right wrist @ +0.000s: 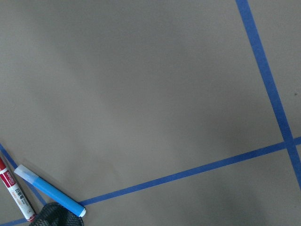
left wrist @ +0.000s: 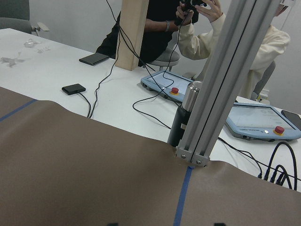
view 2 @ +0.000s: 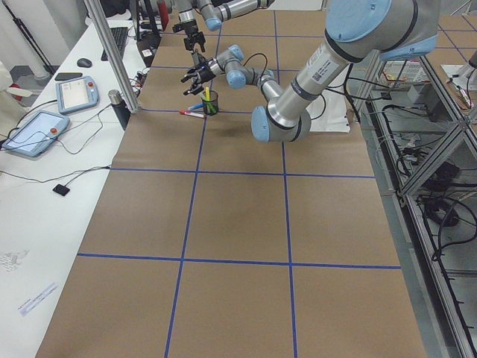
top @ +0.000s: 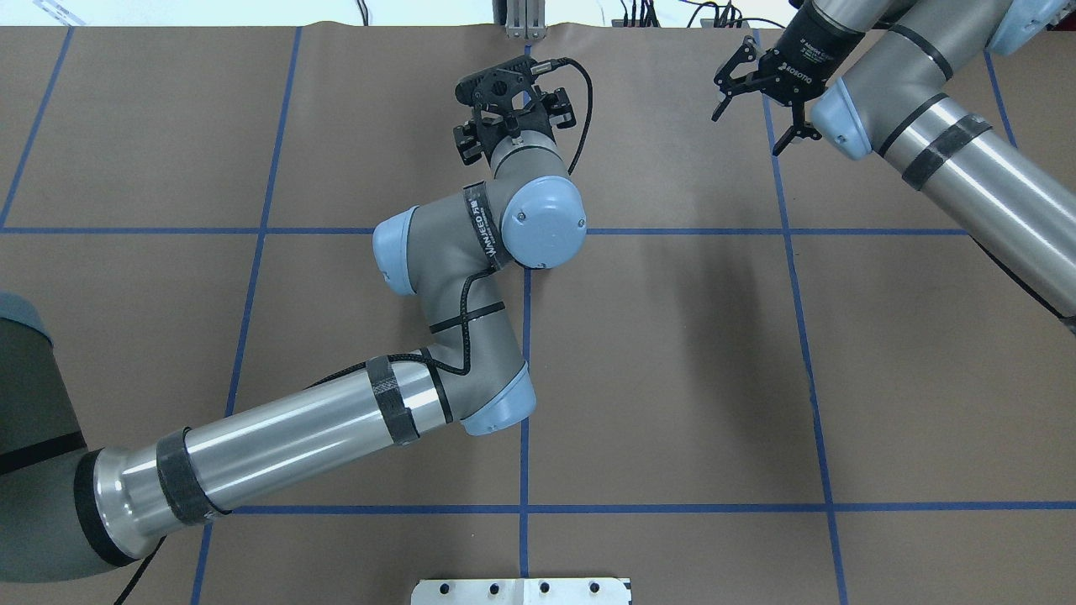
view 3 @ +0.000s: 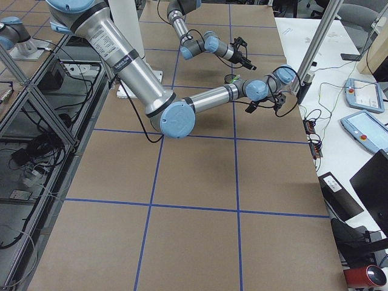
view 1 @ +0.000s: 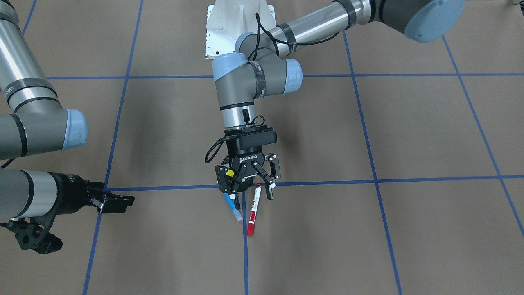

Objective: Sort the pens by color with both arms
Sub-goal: 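Swing the left gripper down and lay the red marker beside the cup, then move the right gripper over the cup while the left arm withdraws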

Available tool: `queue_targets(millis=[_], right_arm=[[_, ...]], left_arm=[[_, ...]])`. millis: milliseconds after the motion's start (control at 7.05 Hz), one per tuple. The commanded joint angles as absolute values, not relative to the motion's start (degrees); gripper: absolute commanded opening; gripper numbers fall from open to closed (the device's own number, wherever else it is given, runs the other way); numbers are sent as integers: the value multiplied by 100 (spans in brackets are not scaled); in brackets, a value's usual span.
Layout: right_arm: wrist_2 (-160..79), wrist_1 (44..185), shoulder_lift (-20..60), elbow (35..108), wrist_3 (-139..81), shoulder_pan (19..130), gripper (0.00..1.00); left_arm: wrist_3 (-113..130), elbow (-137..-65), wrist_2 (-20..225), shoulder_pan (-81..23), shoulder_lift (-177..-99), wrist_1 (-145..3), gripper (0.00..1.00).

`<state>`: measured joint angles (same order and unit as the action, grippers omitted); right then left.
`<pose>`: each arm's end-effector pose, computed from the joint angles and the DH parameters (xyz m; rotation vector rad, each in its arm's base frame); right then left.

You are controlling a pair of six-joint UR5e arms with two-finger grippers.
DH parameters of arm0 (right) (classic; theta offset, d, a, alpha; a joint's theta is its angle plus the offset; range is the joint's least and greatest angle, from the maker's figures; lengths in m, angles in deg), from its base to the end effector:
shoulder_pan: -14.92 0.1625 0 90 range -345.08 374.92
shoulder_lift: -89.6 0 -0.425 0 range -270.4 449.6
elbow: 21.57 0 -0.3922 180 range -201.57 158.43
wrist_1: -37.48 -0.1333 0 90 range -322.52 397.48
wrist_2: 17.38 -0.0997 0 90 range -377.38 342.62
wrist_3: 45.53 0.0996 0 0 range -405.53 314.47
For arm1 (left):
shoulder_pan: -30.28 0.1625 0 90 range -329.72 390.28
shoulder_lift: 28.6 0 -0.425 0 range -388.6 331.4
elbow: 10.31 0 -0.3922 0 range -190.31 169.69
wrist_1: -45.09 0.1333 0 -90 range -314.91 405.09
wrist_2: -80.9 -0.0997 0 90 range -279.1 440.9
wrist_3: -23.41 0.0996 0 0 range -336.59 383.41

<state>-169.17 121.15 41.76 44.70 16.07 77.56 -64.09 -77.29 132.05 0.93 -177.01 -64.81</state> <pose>-0.3123 -0.7027 0.3545 -0.4665 -1.0314 0.2999 0.6034 -0.5639 0.1202 0.8727 0.7355 -0.7444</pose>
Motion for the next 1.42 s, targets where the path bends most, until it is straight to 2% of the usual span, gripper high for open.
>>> queue_targets(millis=[0, 284, 425, 567, 993, 1276], right_arm=[[-16978, 12133, 4188, 4452, 1608, 7750, 99], [-17600, 12115, 4231, 4347, 1538, 7663, 99], [-17611, 12106, 4475, 4295, 1494, 7636, 99], [-17611, 12098, 4826, 4129, 1468, 7627, 99], [-17829, 12168, 5767, 2989, 1991, 7285, 99], [-17919, 12168, 5954, 2791, 3263, 7040, 99]], left_arm=[[-5497, -8347, 13414, 49, -17670, -6390, 99], [-5042, -9480, 14812, -414, -17417, -5185, 99], [-4868, -10365, 15771, -748, -17049, -4602, 99], [-4840, -10922, 16624, -1073, -16715, -4301, 99], [-3644, -11006, 19900, -2600, -15872, -4192, 99], [-2244, -11077, 20883, -3254, -15037, -4157, 99]])
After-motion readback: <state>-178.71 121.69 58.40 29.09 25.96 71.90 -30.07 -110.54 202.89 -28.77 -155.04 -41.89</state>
